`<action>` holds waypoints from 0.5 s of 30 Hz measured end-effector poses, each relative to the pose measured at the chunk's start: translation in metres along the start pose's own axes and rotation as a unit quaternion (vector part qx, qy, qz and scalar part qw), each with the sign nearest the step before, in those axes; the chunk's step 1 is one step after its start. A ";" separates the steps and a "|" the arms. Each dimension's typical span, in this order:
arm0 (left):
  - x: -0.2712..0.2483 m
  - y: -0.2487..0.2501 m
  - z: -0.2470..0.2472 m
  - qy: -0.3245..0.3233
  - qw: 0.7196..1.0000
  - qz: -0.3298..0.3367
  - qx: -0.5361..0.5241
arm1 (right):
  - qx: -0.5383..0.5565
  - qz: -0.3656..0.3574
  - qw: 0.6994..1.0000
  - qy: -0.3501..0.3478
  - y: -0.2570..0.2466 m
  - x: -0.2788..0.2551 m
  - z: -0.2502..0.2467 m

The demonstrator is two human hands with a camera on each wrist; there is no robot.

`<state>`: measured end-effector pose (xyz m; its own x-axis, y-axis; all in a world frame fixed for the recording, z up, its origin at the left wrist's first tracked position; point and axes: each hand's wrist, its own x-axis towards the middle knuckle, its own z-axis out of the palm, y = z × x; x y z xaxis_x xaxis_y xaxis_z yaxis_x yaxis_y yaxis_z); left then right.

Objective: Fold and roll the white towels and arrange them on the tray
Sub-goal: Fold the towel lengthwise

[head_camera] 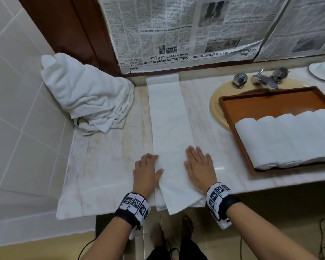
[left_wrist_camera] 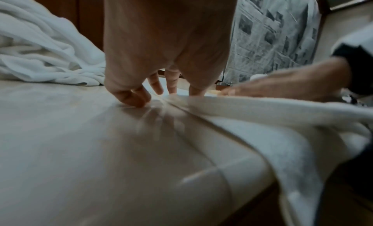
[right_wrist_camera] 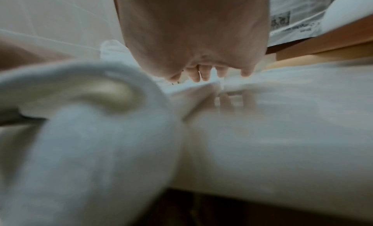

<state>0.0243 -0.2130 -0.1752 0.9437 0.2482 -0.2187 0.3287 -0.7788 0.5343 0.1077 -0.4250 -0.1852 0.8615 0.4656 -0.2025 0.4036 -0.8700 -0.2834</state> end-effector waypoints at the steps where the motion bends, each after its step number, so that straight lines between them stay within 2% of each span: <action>1: -0.002 0.003 0.002 -0.004 0.999 -0.003 0.040 | 0.015 -0.018 1.000 0.017 -0.007 -0.001 -0.001; 3: -0.005 0.009 0.011 -0.024 0.994 0.009 0.111 | 0.022 -0.063 0.997 0.024 -0.019 -0.004 0.007; 6: -0.007 0.015 0.024 -0.048 0.984 0.008 0.169 | -0.012 -0.100 0.995 -0.002 -0.028 -0.007 0.025; 10: -0.013 0.007 0.022 -0.040 0.984 -0.011 0.175 | -0.027 -0.091 0.995 -0.008 -0.010 -0.004 0.025; 15: -0.025 -0.008 0.014 -0.024 0.988 -0.051 0.141 | -0.009 -0.025 1.000 0.013 0.011 -0.004 0.014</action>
<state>-0.0024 -0.2205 -0.1854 0.9011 0.3110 -0.3021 0.3919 -0.8823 0.2608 0.1045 -0.4340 -0.2008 0.8472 0.5052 -0.1644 0.4523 -0.8482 -0.2755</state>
